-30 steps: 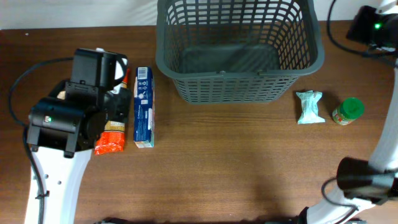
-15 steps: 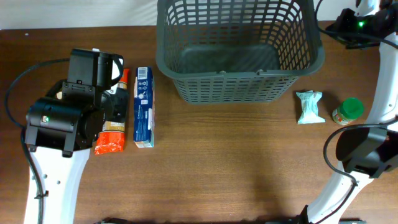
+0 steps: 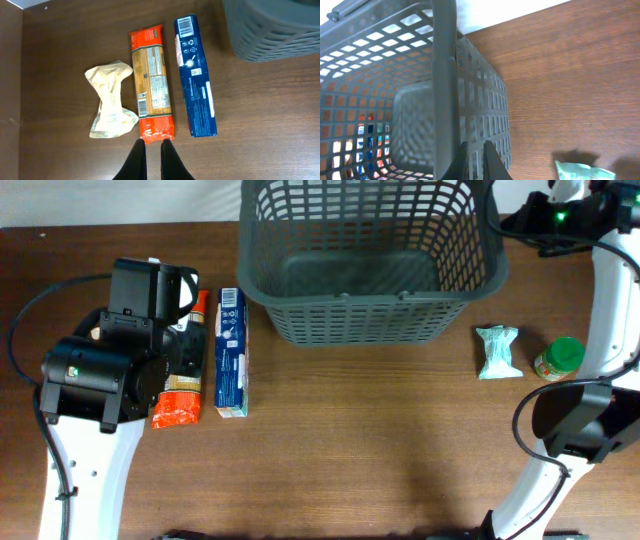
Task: Pack container
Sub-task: 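Release the basket and lower the left gripper over the blue box, then grasp the blue box with the left gripper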
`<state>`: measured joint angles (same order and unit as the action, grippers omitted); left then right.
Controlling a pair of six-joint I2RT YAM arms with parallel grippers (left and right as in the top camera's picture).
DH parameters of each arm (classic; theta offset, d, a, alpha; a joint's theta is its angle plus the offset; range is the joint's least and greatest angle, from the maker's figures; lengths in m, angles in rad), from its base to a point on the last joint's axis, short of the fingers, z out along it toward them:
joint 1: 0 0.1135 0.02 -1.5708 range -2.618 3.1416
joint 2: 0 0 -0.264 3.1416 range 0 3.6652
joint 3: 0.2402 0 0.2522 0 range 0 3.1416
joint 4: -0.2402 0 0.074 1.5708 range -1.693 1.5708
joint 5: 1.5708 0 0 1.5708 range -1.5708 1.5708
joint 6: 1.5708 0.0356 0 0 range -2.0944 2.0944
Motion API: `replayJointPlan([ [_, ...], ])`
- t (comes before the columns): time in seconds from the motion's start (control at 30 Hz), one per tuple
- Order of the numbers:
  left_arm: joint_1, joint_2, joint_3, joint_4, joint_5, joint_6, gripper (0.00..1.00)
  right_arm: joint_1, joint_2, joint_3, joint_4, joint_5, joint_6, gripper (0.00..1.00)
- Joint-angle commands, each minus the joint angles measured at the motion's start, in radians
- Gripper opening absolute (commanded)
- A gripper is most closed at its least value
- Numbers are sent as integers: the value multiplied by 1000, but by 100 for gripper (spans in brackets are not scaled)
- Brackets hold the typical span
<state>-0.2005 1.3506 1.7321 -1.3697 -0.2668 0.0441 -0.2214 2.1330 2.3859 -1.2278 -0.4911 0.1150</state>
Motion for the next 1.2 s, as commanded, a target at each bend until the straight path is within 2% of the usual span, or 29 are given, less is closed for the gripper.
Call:
replayJointPlan([
  [0.0, 5, -2, 10, -1, -11, -5, 3, 32, 6, -3, -2, -24, -14, 4],
  [0.33, 5, -2, 10, -8, -23, 10, 4, 9, -3, 5, -27, 21, -14, 4],
  [0.37, 7, -2, 10, -9, -22, 10, 11, 1, -11, 8, -35, 24, -13, 4],
  [0.4, 10, -2, 10, -12, -19, 10, 33, -9, -25, 14, -45, 25, -10, 4],
  [0.43, 11, -2, 10, -13, -18, 10, 44, -17, -40, 19, -52, 26, -11, 4],
  [0.47, 14, -2, 10, -15, -16, 10, 48, -23, -62, 26, -60, 36, -11, 4],
  [0.5, 15, -2, 10, -16, -14, 10, 48, -26, -89, 34, -69, 59, -10, 4],
  [0.53, 15, -2, 10, -16, -14, 10, 40, -28, -122, 41, -80, 84, -11, 4],
  [0.6, 17, 5, 10, -16, -14, 10, 14, -26, -197, 47, -106, 134, -11, 4],
  [0.63, 23, 10, 9, -17, -14, 9, 9, -22, -227, 47, -114, 150, -11, 4],
  [0.73, 72, 51, -5, -24, 35, 6, 8, -12, -349, 47, -144, 194, -11, 4],
  [0.9, 213, 158, -64, -15, 266, 11, 8, -8, -493, 47, -195, 193, -10, 4],
  [0.93, 235, 177, -74, -8, 318, 21, 10, -8, -512, 47, -205, 193, -10, 12],
  [0.97, 256, 195, -86, 5, 378, 44, 17, -8, -527, 47, -213, 193, -10, 26],
  [1.0, 272, 211, -102, 24, 440, 81, 27, -8, -542, 47, -222, 193, -10, 51],
  [1.03, 283, 225, -116, 40, 486, 109, 43, -8, -558, 47, -230, 193, -10, 63],
  [1.07, 293, 241, -131, 53, 520, 126, 53, -8, -569, 47, -236, 193, -10, 73],
  [1.1, 298, 259, -145, 62, 547, 138, 58, -8, -583, 47, -242, 192, -10, 85],
  [1.13, 299, 280, -161, 73, 569, 151, 62, -8, -595, 47, -247, 192, -10, 91],
  [1.17, 299, 296, -174, 83, 584, 162, 66, -8, -605, 47, -251, 192, -10, 92],
])
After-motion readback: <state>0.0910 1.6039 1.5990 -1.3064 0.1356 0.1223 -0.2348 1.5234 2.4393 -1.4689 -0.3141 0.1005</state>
